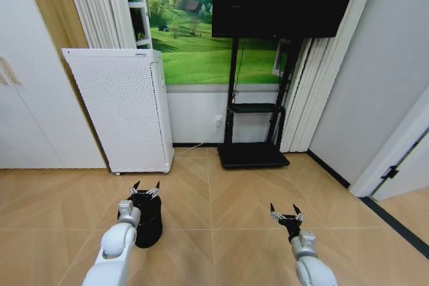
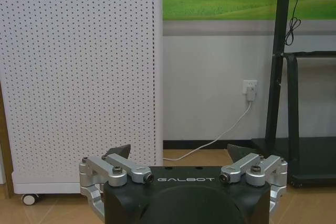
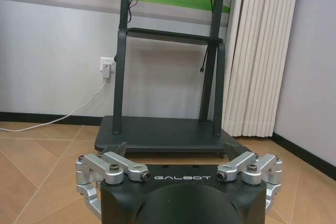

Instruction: Pick up the trash bin and place the garbage on the floor into it.

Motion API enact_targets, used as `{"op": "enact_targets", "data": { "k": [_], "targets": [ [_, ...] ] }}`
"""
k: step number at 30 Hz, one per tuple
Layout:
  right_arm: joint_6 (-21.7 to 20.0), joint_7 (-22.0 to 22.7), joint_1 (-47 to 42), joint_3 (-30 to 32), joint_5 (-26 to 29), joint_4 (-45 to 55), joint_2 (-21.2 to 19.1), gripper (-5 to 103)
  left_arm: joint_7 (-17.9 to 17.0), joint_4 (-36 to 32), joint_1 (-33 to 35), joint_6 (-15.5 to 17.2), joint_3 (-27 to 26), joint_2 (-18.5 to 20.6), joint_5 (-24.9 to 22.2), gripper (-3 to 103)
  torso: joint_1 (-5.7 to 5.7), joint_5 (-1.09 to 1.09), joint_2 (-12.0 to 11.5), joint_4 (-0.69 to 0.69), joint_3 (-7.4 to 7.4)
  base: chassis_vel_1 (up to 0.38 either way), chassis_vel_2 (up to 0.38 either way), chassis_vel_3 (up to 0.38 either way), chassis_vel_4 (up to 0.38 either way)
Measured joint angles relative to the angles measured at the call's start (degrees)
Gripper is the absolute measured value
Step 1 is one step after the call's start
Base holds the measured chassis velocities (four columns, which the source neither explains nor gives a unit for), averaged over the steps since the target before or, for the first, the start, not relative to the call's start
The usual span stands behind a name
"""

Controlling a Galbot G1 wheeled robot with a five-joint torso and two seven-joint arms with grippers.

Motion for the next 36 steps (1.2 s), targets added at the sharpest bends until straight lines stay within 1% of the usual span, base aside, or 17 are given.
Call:
{"op": "enact_targets", "data": {
  "k": [2, 3, 6, 10, 12, 19, 20, 23, 25, 30, 33, 36],
  "targets": [
    [0.0, 0.0, -0.2, 0.0, -0.1, 0.4, 0.1, 100, -0.4, -0.5, 0.2, 0.2, 0.0, 0.0, -0.6, 100, 0.16, 0.0, 0.7, 0.0, 0.56, 0.0, 0.0, 0.0, 0.0],
    [0.0, 0.0, -0.2, 0.0, -0.1, 0.4, 0.1, 100, -0.4, -0.5, 0.2, 0.2, 0.0, 0.0, -0.6, 100, 0.16, 0.0, 0.7, 0.0, 0.56, 0.0, 0.0, 0.0, 0.0],
    [-0.1, 0.0, -0.6, 0.0, -0.2, 1.2, 0.5, 100, -0.7, -0.9, 0.4, 0.5, -0.5, 0.3, -1.2, 100, 0.38, 0.0, 1.8, 0.0, 1.36, 0.0, 0.0, 0.0, 0.0],
    [-0.2, 0.0, -1.0, 0.0, -0.3, 1.7, 0.9, 100, -0.7, -1.1, 0.8, 0.5, -0.8, 0.5, -1.4, 100, 0.59, 0.0, 2.5, 0.0, 1.89, 0.0, 0.0, 0.0, 0.0],
    [-0.2, 0.0, -1.1, 0.1, -0.7, 1.9, 1.3, 100, -0.7, -1.3, 1.1, 0.5, -1.0, 0.5, -1.5, 100, 0.78, 0.0, 3.2, 0.0, 2.42, 0.0, 0.0, 0.0, 0.0],
    [-0.4, 0.1, -1.1, 0.1, -0.9, 2.7, 1.6, 100, -0.7, -2.1, 1.2, 0.5, -1.6, 1.2, -2.1, 100, 1.18, 0.01, 4.5, 0.0, 3.33, 0.0, 0.0, 0.0, 0.0],
    [-0.7, 0.1, -1.1, 0.1, -0.9, 3.0, 1.7, 100, -0.7, -2.1, 1.2, 0.5, -1.9, 1.4, -2.3, 100, 1.3, 0.0, 5.0, 0.0, 3.66, 0.0, 0.0, 0.0, 0.0],
    [-0.8, 0.1, -1.1, 0.1, -0.9, 3.2, 1.7, 100, -0.7, -2.1, 1.3, 0.5, -2.3, 1.4, -2.4, 100, 1.39, 0.0, 5.4, 0.0, 3.99, 0.0, 0.0, 0.0, 0.0],
    [-1.2, 0.1, -1.1, -0.1, -1.0, 3.4, 1.7, 100, -0.7, -2.1, 1.5, 0.5, -2.6, 1.3, -2.5, 100, 1.6, 0.0, 6.2, 0.0, 4.63, 0.0, 0.0, 0.0, 0.0],
    [-1.6, 0.2, -1.1, -0.2, -1.0, 3.7, 1.7, 100, -0.8, -2.1, 1.6, 0.4, -2.6, 1.1, -2.8, 100, 1.91, 0.01, 7.0, 0.0, 5.1, 0.0, 0.0, 0.0, 0.0],
    [-1.7, 0.2, -1.0, -0.3, -1.1, 3.8, 1.9, 100, -0.8, -2.1, 1.3, 0.5, -2.5, 0.8, -2.9, 100, 2.24, 0.01, 8.1, 0.0, 5.83, 0.0, 0.0, 0.0, 0.0],
    [-1.7, 0.2, -1.0, -0.3, -1.2, 3.8, 1.9, 100, -0.8, -2.1, 1.2, 0.5, -2.4, 0.8, -2.9, 100, 2.33, 0.0, 8.5, 0.0, 6.16, 0.0, 0.0, 0.0, 0.0]
  ]
}}
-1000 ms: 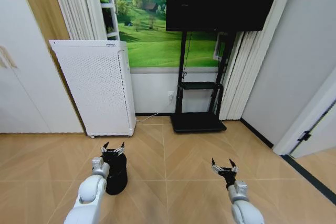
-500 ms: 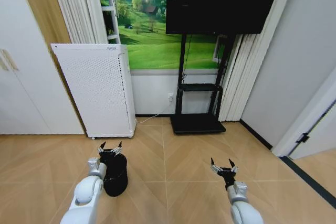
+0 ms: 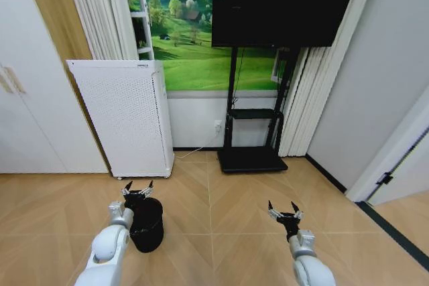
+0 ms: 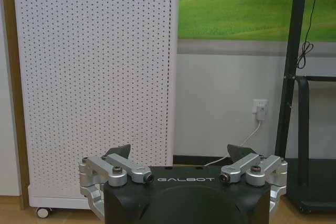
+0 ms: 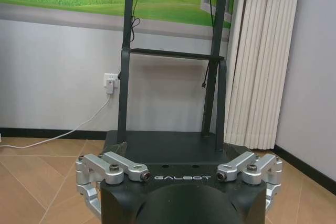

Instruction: Pick up the trash bin and place the garbage on the floor into it.

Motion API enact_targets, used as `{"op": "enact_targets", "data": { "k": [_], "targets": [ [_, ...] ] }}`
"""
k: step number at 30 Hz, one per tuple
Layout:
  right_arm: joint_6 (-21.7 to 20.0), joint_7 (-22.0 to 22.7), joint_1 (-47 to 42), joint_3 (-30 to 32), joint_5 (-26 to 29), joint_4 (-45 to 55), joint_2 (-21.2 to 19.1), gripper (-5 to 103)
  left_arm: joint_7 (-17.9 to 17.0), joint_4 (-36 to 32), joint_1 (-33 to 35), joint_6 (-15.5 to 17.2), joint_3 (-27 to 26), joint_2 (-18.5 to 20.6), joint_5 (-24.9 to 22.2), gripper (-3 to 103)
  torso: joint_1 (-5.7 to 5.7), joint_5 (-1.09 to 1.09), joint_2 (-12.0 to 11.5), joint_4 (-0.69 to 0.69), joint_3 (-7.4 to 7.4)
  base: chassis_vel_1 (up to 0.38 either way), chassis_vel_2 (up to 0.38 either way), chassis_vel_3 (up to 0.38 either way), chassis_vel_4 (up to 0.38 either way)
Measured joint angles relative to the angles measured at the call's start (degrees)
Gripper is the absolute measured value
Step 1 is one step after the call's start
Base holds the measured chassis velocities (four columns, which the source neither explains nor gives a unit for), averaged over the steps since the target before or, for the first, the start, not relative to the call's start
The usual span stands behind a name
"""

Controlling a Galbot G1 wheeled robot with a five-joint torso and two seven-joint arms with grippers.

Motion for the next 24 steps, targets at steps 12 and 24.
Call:
{"op": "enact_targets", "data": {
  "k": [12, 24],
  "targets": [
    [0.0, 0.0, 0.0, 0.0, 0.0, -0.1, -0.1, 100, 0.0, 0.1, 0.0, 0.0, 0.0, 0.0, 0.1, 100, 0.61, 0.0, 2.0, 0.0, 1.4, 0.0, 0.0, 0.0, 0.0],
    [0.3, 0.0, 0.2, -0.1, 0.3, -0.7, -0.7, 100, 0.0, 0.2, 0.0, 0.0, 0.2, -0.7, 0.8, 100, 1.95, 0.0, 5.8, 0.0, 3.82, 0.0, 0.0, 0.0, 0.0]
  ]
}}
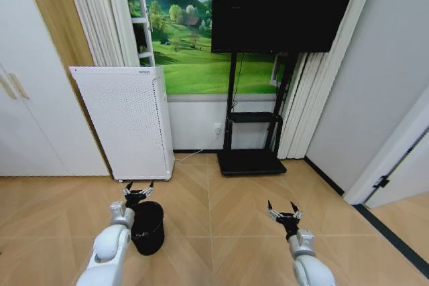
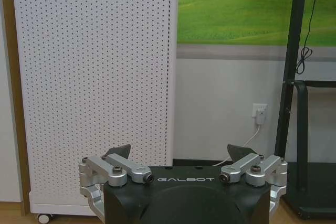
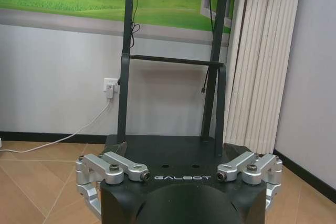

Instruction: Pick up the trash bin and place the garbage on the floor into it.

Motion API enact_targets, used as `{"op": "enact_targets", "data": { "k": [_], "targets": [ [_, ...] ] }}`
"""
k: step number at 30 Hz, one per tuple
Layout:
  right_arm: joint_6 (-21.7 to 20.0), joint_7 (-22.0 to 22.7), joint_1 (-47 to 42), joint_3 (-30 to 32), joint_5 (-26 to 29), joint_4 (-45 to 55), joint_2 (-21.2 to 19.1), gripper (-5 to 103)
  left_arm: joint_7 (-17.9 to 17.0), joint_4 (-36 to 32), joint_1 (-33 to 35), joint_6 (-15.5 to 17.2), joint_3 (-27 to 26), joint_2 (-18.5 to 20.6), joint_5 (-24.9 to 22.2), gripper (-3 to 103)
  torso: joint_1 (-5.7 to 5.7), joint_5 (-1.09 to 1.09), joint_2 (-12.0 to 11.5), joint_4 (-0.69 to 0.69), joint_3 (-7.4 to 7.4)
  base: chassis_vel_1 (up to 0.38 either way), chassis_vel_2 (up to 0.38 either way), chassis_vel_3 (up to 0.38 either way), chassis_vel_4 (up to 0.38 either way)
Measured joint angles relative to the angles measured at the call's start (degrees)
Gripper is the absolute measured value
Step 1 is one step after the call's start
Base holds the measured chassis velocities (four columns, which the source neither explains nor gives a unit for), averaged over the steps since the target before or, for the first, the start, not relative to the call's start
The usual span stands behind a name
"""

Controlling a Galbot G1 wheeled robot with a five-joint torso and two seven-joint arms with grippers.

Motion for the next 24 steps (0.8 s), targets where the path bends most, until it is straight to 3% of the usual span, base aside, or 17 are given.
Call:
{"op": "enact_targets", "data": {
  "k": [24],
  "targets": [
    [-0.1, 0.0, 0.0, -0.2, 0.0, 0.7, -0.1, 100, 0.1, -0.4, 0.5, -0.1, -0.4, 0.4, -0.3, 100, 2.06, 0.0, 5.7, 0.0, 3.65, 0.0, 0.0, 0.0, 0.0]
  ]
}}
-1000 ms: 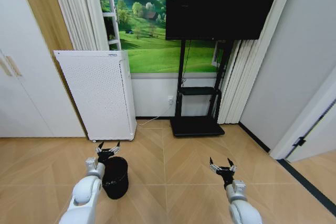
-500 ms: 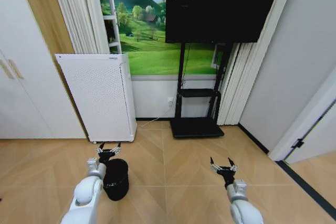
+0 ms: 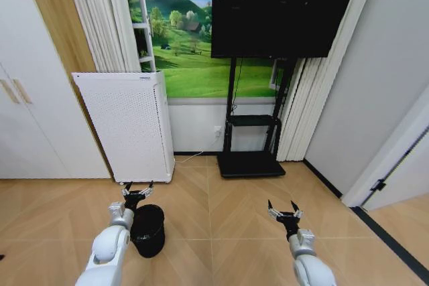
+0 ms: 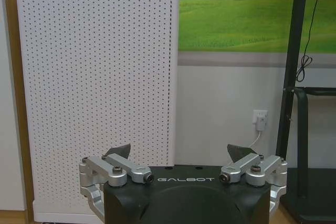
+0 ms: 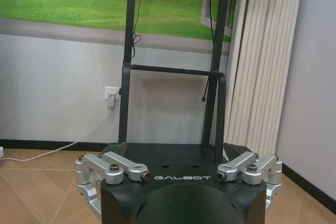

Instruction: Pick up the trash bin and place the garbage on the floor into it.

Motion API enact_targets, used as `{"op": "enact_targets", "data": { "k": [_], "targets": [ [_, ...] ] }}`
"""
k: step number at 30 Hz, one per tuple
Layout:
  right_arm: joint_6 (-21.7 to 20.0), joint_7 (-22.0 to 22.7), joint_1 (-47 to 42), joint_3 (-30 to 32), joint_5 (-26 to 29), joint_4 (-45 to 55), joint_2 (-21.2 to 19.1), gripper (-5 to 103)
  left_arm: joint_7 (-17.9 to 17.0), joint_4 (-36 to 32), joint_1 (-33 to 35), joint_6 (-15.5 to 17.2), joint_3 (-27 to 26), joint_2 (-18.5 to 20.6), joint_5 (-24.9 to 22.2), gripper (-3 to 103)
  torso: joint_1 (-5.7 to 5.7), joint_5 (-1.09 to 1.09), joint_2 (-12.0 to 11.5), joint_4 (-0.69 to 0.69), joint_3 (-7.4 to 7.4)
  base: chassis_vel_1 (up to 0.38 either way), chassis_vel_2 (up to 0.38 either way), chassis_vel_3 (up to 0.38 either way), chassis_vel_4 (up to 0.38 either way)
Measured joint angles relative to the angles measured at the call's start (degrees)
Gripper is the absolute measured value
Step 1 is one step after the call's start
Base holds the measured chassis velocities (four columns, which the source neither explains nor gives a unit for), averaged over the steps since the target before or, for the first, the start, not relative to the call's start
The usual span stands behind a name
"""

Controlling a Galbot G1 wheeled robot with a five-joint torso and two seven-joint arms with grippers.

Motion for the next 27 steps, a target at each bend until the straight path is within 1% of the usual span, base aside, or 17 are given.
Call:
{"op": "enact_targets", "data": {
  "k": [5, 7, 13, 14, 15, 16, 27],
  "targets": [
    [0.0, 0.0, 0.0, 0.1, 0.0, 0.0, -0.2, 100, 0.0, 0.0, 0.0, 0.0, 0.1, 0.1, -0.1, 100, 0.39, 0.0, 1.0, 0.0, 0.62, 0.0, 0.0, 0.0, 0.0],
    [0.0, 0.0, 0.1, 0.1, 0.1, -0.2, -0.4, 100, 0.0, 0.0, 0.0, 0.0, 0.1, 0.1, -0.1, 100, 0.72, 0.0, 1.8, 0.0, 1.11, 0.0, 0.0, 0.0, 0.0],
    [0.0, 0.0, 0.3, 0.0, 0.5, -0.6, -0.6, 100, 0.0, 0.0, -0.1, 0.1, 0.3, -0.2, 0.0, 100, 1.14, 0.0, 2.9, 0.0, 1.77, 0.0, 0.0, 0.0, 0.0],
    [0.1, 0.0, 0.4, 0.0, 0.6, -0.7, -0.7, 100, 0.0, 0.0, -0.1, 0.1, 0.3, -0.3, 0.0, 100, 1.27, 0.0, 3.2, 0.0, 1.95, 0.0, 0.0, 0.0, 0.0],
    [0.1, 0.0, 0.5, -0.2, 0.7, -1.0, -1.1, 100, 0.0, -0.1, 0.1, 0.1, 0.4, -0.5, 0.1, 100, 1.67, 0.0, 4.2, 0.0, 2.56, 0.0, 0.0, 0.0, 0.0],
    [0.1, 0.0, 0.6, -0.2, 0.8, -1.1, -1.2, 100, 0.0, -0.1, 0.2, 0.2, 0.4, -0.6, 0.1, 100, 1.88, 0.0, 4.7, 0.0, 2.86, 0.0, 0.0, 0.0, 0.0],
    [0.2, 0.0, 0.5, -0.1, 1.5, -1.1, -2.0, 100, -0.1, -0.2, 0.2, 0.1, 0.2, -1.2, 0.3, 100, 2.79, 0.0, 7.0, 0.0, 4.22, 0.0, 0.0, 0.0, 0.0]
  ]
}}
